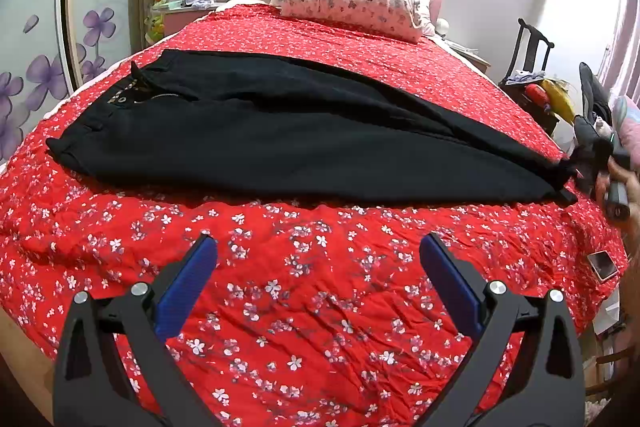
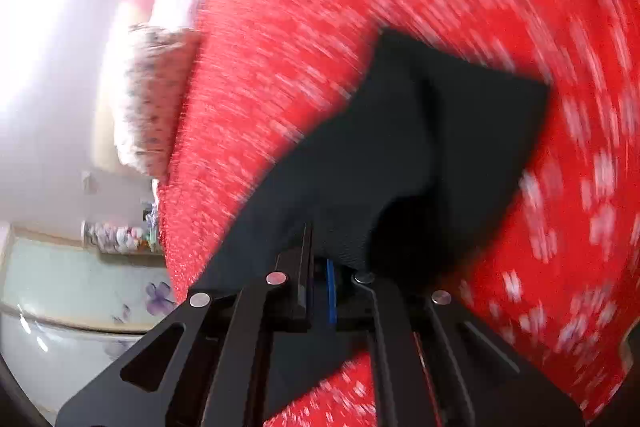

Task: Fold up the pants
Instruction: 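Lift the hems with the right tool and carry them toward the waistband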

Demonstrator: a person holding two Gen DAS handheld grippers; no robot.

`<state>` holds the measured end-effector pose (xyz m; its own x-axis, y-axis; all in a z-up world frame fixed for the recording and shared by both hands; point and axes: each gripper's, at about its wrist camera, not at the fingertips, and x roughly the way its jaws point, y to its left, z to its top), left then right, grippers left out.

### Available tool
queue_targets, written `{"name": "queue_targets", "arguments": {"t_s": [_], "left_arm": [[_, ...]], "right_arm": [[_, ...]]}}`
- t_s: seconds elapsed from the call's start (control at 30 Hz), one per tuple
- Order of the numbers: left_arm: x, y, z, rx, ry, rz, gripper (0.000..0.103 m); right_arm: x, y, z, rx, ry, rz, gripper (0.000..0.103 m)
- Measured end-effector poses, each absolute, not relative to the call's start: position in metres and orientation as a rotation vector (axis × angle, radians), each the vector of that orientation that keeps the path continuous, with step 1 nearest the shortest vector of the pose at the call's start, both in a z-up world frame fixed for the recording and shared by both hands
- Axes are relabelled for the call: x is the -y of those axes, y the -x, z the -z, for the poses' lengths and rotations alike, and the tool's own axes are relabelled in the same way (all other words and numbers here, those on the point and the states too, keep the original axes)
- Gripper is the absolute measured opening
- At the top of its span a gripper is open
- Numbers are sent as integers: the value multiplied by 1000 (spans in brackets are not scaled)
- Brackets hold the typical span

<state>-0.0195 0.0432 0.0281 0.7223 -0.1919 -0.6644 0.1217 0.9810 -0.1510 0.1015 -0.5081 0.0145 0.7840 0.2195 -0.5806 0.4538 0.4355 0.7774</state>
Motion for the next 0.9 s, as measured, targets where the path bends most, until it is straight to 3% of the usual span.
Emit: {"name": "queue_targets", "arguments": {"t_s": [0.1,0.17,0.33,0.5,0.6,0.73,0.9], "left_arm": [[-45,19,-28,-736,103,175,101],[-46,18,-27,-737,113,174,101],[-47,15,-21,-761,135,183,101],[-54,16,-25,-752,136,176,101],[-69,11,-19,-801,264,227,101],[-90,3,0,-892,452,221,101],[-92,-1,10,-910,499,240,101]], "right_arm": [[509,-97,-78,-464,-894,32,4],[506,-86,-88,-415,-735,33,4],[524,-70,10,-724,-812,172,4],[509,-52,42,-805,-874,205,5],[505,-38,34,-842,-892,270,15],[476,-17,1,-738,-884,250,46],[404,-50,-5,-699,-1073,-88,50]]}}
